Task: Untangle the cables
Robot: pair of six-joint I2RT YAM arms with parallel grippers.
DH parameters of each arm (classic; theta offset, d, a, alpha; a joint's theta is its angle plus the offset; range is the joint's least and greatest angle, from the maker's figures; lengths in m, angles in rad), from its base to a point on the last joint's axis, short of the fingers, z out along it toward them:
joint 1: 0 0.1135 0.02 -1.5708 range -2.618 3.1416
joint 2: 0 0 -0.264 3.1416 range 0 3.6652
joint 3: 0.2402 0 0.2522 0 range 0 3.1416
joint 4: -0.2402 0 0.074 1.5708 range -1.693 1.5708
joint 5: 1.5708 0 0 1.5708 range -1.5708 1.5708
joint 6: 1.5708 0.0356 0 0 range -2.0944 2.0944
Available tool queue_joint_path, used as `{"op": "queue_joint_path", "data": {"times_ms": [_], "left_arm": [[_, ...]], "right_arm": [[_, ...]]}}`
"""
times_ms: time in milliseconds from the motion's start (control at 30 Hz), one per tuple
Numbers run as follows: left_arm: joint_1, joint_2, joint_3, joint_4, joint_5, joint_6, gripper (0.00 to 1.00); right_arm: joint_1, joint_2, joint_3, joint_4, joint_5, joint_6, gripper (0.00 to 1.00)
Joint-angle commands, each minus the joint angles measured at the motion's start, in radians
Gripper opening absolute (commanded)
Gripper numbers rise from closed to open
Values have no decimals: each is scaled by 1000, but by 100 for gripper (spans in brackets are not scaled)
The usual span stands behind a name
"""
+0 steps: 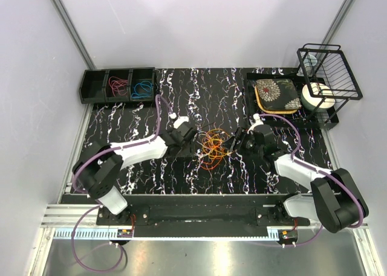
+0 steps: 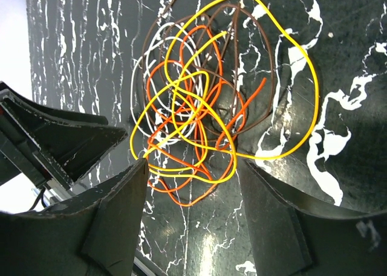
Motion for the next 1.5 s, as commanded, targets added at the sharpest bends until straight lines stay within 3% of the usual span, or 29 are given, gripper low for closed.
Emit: {"op": "queue_joint_path", "data": {"times_ms": [0,267,367,400,500,800,833,967,1000,1467], "left_arm": [[-9,48,56,64,3,-9,61],[-12,116,102,49,-22,-16,49],[-14,139,119,35,-25,-21,35],[-16,143,124,31,-36,-24,20],[-19,146,136,-1,-65,-35,0],[-19,16,248,-141,-189,2,0],[-19,1,263,-153,-195,10,6],[-19,-28,265,-150,-177,-6,58],[-19,-24,259,-144,-171,-12,62],[-17,129,213,-29,-91,-59,66]], "right_arm": [[4,14,39,10,7,-1,68],[4,24,42,11,-1,-5,68],[4,22,42,11,-1,-4,68],[4,22,42,11,-1,-4,68],[4,21,42,11,-2,-5,68],[3,16,37,13,-2,-7,68],[4,14,37,13,-1,-7,67],[4,13,36,14,-1,-5,68],[4,10,33,14,-1,-5,68],[3,10,33,17,-2,-4,68]]}}
